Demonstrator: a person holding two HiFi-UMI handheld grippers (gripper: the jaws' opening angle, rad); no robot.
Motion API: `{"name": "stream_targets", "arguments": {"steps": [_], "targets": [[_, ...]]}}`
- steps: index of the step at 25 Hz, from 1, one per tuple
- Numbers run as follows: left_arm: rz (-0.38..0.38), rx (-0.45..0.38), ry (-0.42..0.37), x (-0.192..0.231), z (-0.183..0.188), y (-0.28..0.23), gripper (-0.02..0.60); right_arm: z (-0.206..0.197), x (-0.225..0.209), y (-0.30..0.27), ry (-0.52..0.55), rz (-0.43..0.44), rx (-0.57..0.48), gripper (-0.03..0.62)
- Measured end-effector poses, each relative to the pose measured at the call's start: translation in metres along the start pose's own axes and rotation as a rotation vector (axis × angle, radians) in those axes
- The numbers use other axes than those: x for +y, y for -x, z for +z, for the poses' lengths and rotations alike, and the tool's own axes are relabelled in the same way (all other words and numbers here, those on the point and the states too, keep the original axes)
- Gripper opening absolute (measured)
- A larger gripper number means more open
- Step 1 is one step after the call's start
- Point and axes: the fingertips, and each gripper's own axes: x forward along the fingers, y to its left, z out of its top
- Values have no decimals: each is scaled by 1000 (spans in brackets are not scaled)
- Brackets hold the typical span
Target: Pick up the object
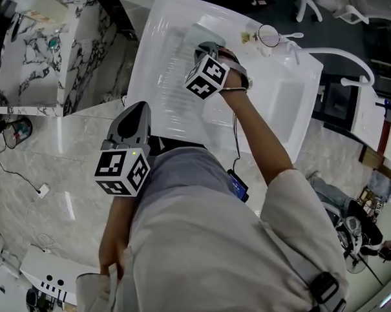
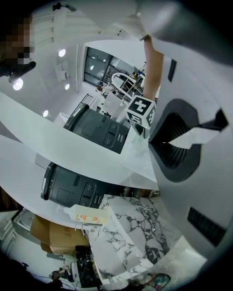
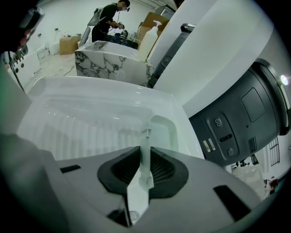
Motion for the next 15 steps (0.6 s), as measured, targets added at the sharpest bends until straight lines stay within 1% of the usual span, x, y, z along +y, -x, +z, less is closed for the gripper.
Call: {"name": "stream_targets", "arguments": {"steps": [4, 10, 15], "targets": [[5, -2, 2, 2, 0, 2, 0, 3, 8, 5, -62, 50, -20, 64], [7, -3, 7, 5, -1, 2, 0, 4, 15, 11, -108, 75, -40, 64], [20, 1, -49, 2, -1, 1, 0, 2, 21, 16, -160, 108, -58, 64]]}}
